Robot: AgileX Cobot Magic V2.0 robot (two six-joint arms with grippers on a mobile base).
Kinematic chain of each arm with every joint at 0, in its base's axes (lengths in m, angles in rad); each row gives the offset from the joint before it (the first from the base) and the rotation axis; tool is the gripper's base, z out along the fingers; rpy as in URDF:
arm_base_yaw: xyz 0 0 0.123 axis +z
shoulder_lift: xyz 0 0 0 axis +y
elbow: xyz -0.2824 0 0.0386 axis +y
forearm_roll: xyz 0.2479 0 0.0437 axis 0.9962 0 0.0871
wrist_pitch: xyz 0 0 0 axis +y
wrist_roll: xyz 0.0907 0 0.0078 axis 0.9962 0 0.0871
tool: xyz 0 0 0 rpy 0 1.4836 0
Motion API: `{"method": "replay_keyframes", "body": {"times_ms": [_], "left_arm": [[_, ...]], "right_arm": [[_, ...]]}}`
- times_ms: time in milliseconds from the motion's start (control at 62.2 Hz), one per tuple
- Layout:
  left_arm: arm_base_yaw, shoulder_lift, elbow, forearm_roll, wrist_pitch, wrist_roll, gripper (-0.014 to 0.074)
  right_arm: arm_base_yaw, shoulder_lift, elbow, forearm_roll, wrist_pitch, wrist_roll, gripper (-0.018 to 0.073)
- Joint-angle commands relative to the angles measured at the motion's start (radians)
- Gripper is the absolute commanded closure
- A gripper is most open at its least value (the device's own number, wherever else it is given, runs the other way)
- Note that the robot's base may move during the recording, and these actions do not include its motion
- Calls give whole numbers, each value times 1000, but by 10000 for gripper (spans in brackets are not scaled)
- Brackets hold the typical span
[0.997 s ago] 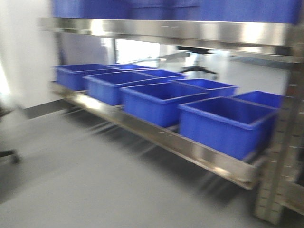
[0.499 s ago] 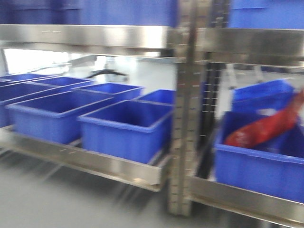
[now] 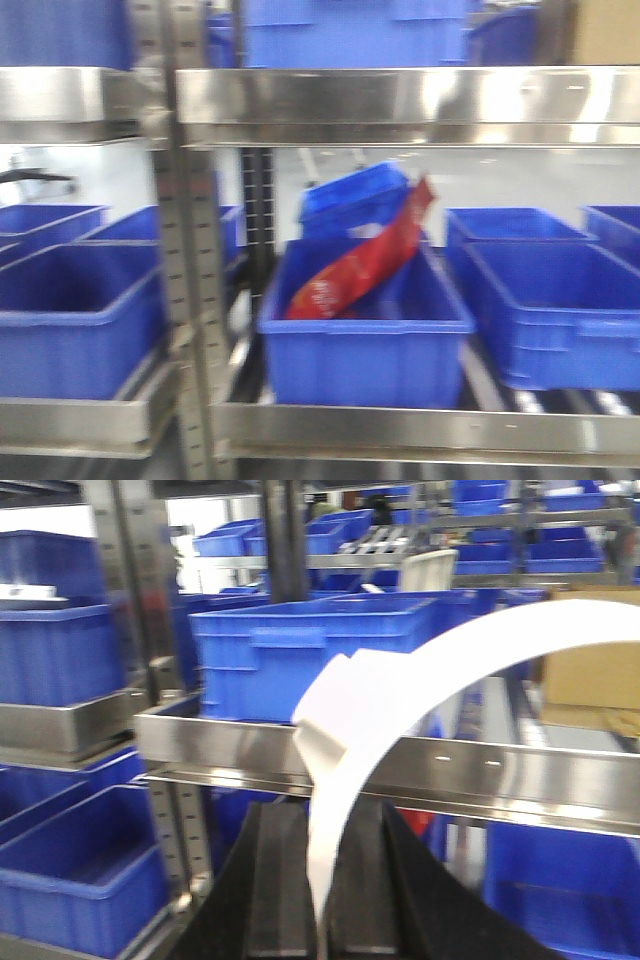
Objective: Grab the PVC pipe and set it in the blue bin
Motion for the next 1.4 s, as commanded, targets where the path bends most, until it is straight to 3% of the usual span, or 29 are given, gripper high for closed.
{"method": "replay_keyframes", "body": {"times_ms": [0, 1383], "left_arm": [[3, -4, -4, -3, -28, -5, 708], [3, -4, -4, -3, -28, -5, 708]], "right_arm": [[-1, -5, 1, -11, -19, -6, 727], [-1, -5, 1, -11, -20, -6, 727]]}}
